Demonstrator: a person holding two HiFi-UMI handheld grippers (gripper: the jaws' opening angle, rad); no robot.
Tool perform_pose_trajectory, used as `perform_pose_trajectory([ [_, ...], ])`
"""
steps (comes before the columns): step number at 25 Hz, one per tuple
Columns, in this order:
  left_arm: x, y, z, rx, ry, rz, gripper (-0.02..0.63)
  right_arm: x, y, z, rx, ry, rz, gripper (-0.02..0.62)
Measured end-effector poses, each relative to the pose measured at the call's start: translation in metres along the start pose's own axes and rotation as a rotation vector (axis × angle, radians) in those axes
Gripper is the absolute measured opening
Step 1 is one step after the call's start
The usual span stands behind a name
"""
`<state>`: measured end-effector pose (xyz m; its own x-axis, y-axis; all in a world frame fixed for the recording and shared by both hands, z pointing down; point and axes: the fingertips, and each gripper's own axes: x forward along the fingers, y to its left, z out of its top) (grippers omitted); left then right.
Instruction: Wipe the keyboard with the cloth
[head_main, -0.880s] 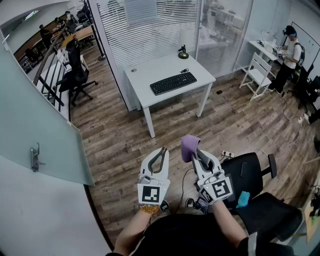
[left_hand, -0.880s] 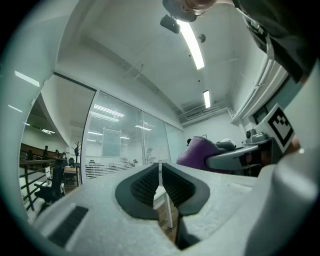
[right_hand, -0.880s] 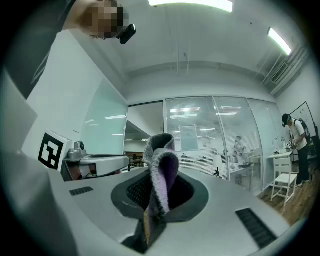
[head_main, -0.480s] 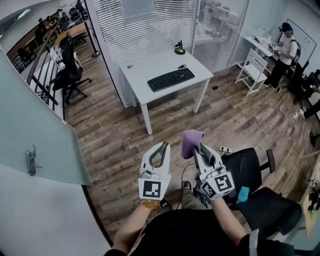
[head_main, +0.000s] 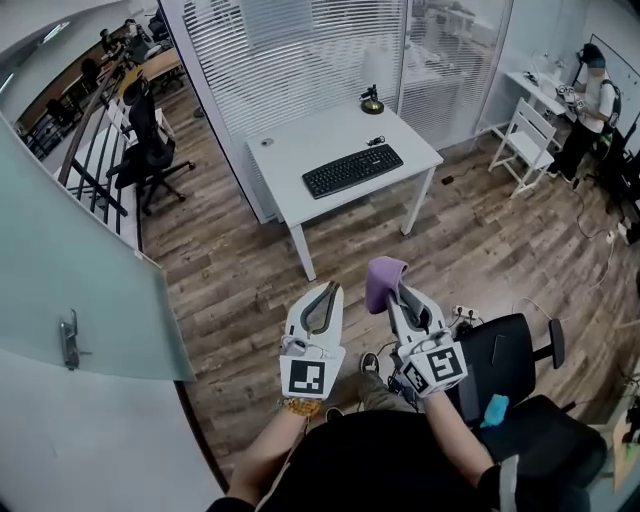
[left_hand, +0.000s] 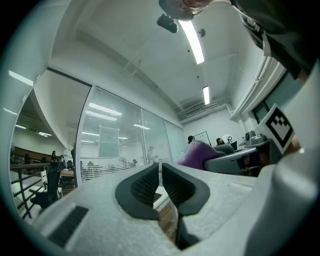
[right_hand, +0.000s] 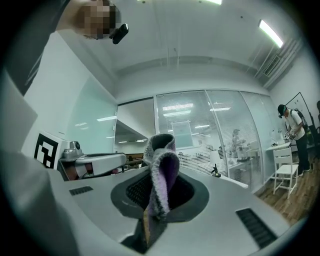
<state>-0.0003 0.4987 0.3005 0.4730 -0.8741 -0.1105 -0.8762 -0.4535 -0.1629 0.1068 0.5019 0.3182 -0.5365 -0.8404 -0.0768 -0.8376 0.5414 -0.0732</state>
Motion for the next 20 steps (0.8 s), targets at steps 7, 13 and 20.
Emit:
perform_pose_trajectory([
  [7, 0.086, -0.005, -0.008, 0.032, 0.045, 0.004, 0.034, 0.045, -0.078, 0.005, 0.033, 0.001, 0.023, 0.043],
  [13, 0.143, -0.007, -0.02, 0.031, 0.073, 0.041, 0.034, 0.077, -0.134, -0.002, 0.05, 0.018, 0.046, 0.043],
  [20, 0.181, -0.001, -0.035, 0.044, 0.101, 0.06, 0.034, 0.105, -0.169, -0.008, 0.069, 0.024, 0.06, 0.043],
])
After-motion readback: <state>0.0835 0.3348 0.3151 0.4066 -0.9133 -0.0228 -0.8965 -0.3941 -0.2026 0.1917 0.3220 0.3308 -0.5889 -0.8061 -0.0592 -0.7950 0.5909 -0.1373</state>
